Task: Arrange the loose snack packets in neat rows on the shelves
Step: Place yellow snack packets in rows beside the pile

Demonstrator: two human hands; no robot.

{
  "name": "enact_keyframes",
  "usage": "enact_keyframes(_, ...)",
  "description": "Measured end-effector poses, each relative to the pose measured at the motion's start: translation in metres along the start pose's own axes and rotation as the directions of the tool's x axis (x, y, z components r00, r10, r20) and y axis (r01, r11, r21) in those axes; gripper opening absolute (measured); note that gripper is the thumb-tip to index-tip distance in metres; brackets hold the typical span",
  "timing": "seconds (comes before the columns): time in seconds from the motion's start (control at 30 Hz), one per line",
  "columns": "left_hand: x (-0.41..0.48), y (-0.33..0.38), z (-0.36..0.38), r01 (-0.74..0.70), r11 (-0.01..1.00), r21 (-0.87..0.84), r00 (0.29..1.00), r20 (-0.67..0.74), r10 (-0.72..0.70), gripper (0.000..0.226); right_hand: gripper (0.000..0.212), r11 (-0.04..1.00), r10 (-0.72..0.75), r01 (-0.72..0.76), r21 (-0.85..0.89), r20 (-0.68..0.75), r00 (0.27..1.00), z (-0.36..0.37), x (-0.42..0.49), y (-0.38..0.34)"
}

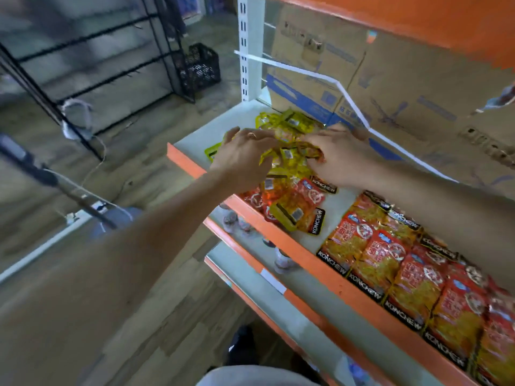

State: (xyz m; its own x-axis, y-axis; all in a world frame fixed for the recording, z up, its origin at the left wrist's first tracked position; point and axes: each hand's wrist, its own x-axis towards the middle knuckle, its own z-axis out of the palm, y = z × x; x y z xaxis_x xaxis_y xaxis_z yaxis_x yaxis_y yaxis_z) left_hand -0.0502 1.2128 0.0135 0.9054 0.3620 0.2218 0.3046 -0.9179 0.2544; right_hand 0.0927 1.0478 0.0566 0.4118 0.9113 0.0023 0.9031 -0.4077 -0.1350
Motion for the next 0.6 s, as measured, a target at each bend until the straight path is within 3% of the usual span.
enact_keyframes(0.13,-0.022,-0.028,-0.007,0.11,0.994,0.017,0.994,-0.02,-0.11,0.049,0.053,1.0,-0.017,0.018,-0.013,0.011,1.0,0.01,0.027,-0.022)
enact_keyframes(0.37,-0.044,-0.072,-0.003,0.179,0.979,0.094,0.983,0.023,-0.182,0.047,0.053,0.998,-0.024,0.02,0.056,0.078,0.997,0.037,0.068,-0.047)
enact_keyframes(0.6,-0.024,-0.089,0.006,0.065,0.969,0.237,0.976,0.186,-0.111,0.057,0.055,0.994,0.061,-0.044,-0.101,0.172,0.983,0.064,0.105,-0.068)
